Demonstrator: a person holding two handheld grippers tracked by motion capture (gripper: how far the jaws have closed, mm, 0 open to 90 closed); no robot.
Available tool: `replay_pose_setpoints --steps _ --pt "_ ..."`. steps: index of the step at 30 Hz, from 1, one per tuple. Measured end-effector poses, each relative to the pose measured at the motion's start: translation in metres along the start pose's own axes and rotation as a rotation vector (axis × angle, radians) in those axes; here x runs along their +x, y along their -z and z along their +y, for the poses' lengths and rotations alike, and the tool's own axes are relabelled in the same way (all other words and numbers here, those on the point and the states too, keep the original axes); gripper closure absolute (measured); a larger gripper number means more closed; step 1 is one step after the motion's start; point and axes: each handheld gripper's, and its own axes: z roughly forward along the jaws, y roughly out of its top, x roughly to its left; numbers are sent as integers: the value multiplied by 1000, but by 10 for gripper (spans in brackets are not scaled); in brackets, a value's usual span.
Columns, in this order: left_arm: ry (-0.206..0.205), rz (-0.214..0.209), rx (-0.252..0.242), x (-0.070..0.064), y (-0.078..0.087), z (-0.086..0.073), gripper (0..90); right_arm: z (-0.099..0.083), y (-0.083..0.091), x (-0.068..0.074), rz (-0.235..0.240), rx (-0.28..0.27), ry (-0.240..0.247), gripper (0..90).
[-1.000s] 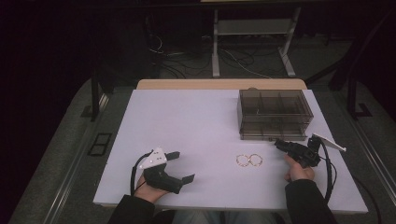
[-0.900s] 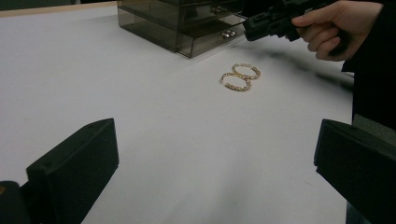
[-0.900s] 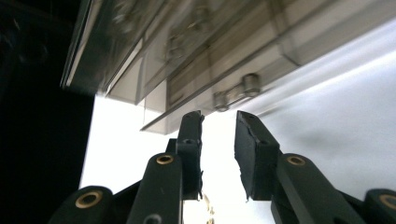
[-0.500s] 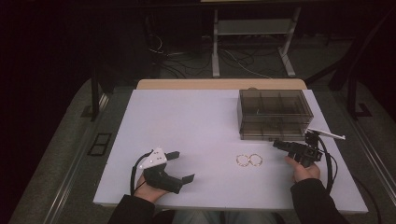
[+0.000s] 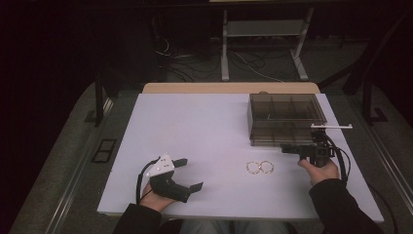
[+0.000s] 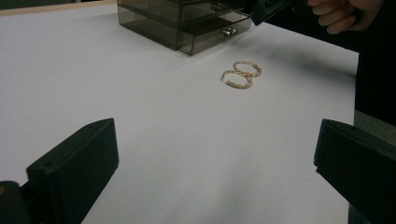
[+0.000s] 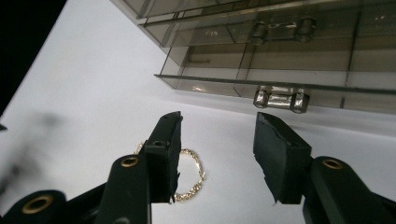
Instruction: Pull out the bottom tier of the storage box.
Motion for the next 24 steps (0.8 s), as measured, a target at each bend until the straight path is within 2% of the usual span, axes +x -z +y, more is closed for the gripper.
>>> replay_pose_setpoints --steps 3,5,6,7,8,9,10,11,12,14,16,20,21,24 --pt "0 0 0 0 0 0 0 6 -1 0 15 19 36 434" --pt "1 -1 -3 0 0 0 0 12 -2 1 0 42 74 395" --pt "5 -3 -10 0 1 0 0 17 -2 1 -8 77 117 345" --pt "5 -3 -10 0 1 0 0 17 -2 1 -8 77 117 345" --pt "7 -3 -10 0 1 0 0 23 -2 2 -16 111 161 283" --pt "5 -3 -10 1 1 0 0 23 -2 2 -16 111 161 283" --pt "6 -3 -10 1 1 0 0 28 -1 5 -26 134 228 221" --pt "6 -6 -10 0 1 0 0 31 -1 7 -28 152 250 173" --pt "6 -6 -10 0 1 0 0 33 -1 9 -24 165 277 168" --pt "4 -7 -12 0 1 0 0 36 0 11 -19 187 334 104" --pt "0 -9 -8 -1 1 0 0 38 0 12 -20 205 353 104" --pt "-1 -12 -7 -1 0 0 0 41 1 18 -14 245 440 104" --pt "-1 -11 -6 -1 0 0 0 43 1 21 -8 257 475 104" --pt "-2 -11 -8 -1 1 0 0 43 0 23 7 265 507 104"
